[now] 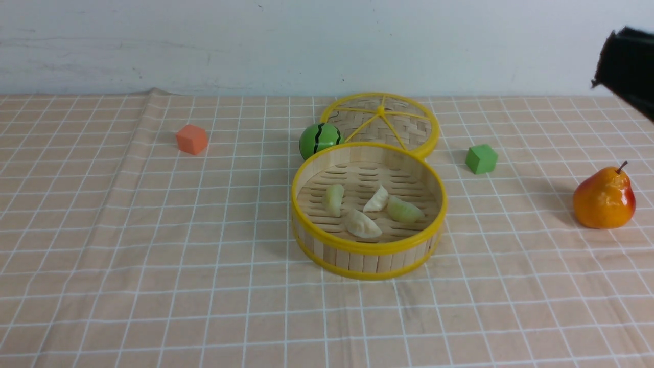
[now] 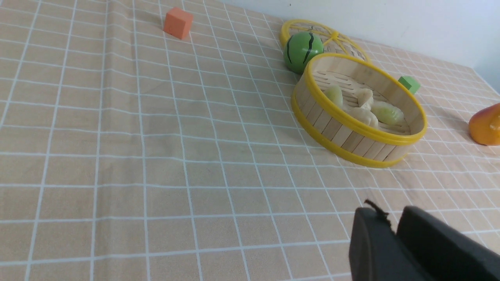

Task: Put the dumplings into the steamer on the table with the brown tablecloth.

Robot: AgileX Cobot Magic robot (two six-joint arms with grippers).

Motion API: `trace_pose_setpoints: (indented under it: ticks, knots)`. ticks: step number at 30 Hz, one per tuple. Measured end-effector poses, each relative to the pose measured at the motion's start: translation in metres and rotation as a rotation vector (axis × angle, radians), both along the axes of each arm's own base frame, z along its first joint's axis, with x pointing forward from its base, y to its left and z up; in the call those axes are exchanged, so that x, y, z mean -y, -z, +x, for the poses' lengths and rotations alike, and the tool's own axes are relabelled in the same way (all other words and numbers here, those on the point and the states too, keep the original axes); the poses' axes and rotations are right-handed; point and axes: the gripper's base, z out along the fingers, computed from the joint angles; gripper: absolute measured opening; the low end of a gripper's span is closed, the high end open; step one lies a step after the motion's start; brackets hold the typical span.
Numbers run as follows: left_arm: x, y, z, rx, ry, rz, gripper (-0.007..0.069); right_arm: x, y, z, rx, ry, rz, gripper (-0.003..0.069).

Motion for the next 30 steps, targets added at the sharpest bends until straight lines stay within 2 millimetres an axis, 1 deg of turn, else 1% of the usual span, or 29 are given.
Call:
trace_pose_setpoints:
  ticks: [1,2,3,4,5,6,7,8,9,10,11,13,15,16,17,19,20,23,25,30]
  knots:
    - [0.0,0.0,0.0,0.0,0.0,0.0,0.0097,0.007,0.012,-0.001,-0.016,0.067,0.013,-0.0014]
    - [0.0,0.0,0.0,0.0,0.0,0.0,0.0097,0.008,0.017,-0.001,-0.032,0.076,0.016,-0.0015]
    - [0.0,0.0,0.0,0.0,0.0,0.0,0.01,0.017,0.032,-0.004,-0.05,0.15,0.036,-0.002]
    - [0.0,0.0,0.0,0.0,0.0,0.0,0.0101,0.019,0.037,-0.005,-0.057,0.17,0.041,-0.0021]
    - [0.0,0.0,0.0,0.0,0.0,0.0,0.0102,0.03,0.065,-0.01,-0.087,0.248,0.042,-0.0021]
    - [0.0,0.0,0.0,0.0,0.0,0.0,0.0102,0.033,0.07,-0.014,-0.081,0.265,0.045,-0.0021]
    - [0.0,0.0,0.0,0.0,0.0,0.0,0.0102,0.042,0.095,-0.02,-0.084,0.327,0.023,-0.0021]
    - [0.0,0.0,0.0,0.0,0.0,0.0,0.0102,0.044,0.098,-0.021,-0.085,0.334,0.022,-0.0021]
    - [0.0,0.0,0.0,0.0,0.0,0.0,0.0102,0.048,0.113,-0.026,-0.081,0.362,0.007,-0.0021]
    - [0.0,0.0,0.0,0.0,0.0,0.0,0.0102,0.054,0.132,-0.032,-0.076,0.395,-0.01,-0.0021]
    - [0.0,0.0,0.0,0.0,0.0,0.0,0.0102,0.057,0.141,-0.036,-0.071,0.415,-0.007,-0.0021]
    - [0.0,0.0,0.0,0.0,0.0,0.0,0.0102,0.065,0.168,-0.043,-0.096,0.483,0.004,-0.0021]
    - [0.0,0.0,0.0,0.0,0.0,0.0,0.0102,0.069,0.186,-0.047,-0.13,0.54,0.016,-0.0021]
    - [0.0,0.0,0.0,0.0,0.0,0.0,0.0102,0.071,0.191,-0.049,-0.14,0.557,0.019,-0.0021]
    - [0.0,0.0,0.0,0.0,0.0,0.0,0.0102,0.073,0.2,-0.051,-0.178,0.59,0.013,-0.0021]
    - [0.0,0.0,0.0,0.0,0.0,0.0,0.0102,0.076,0.211,-0.055,-0.243,0.643,0.011,-0.0021]
    - [0.0,0.0,0.0,0.0,0.0,0.0,0.0102,0.076,0.213,-0.056,-0.256,0.646,0.008,-0.0021]
    - [0.0,0.0,0.0,0.0,0.0,0.0,0.0102,0.079,0.225,-0.063,-0.365,0.706,-0.021,-0.0021]
    - [0.0,0.0,0.0,0.0,0.0,0.0,0.0104,0.08,0.227,-0.064,-0.396,0.714,-0.032,-0.0021]
    - [0.0,0.0,0.0,0.0,0.0,0.0,0.0105,0.08,0.228,-0.065,-0.412,0.71,-0.054,-0.0021]
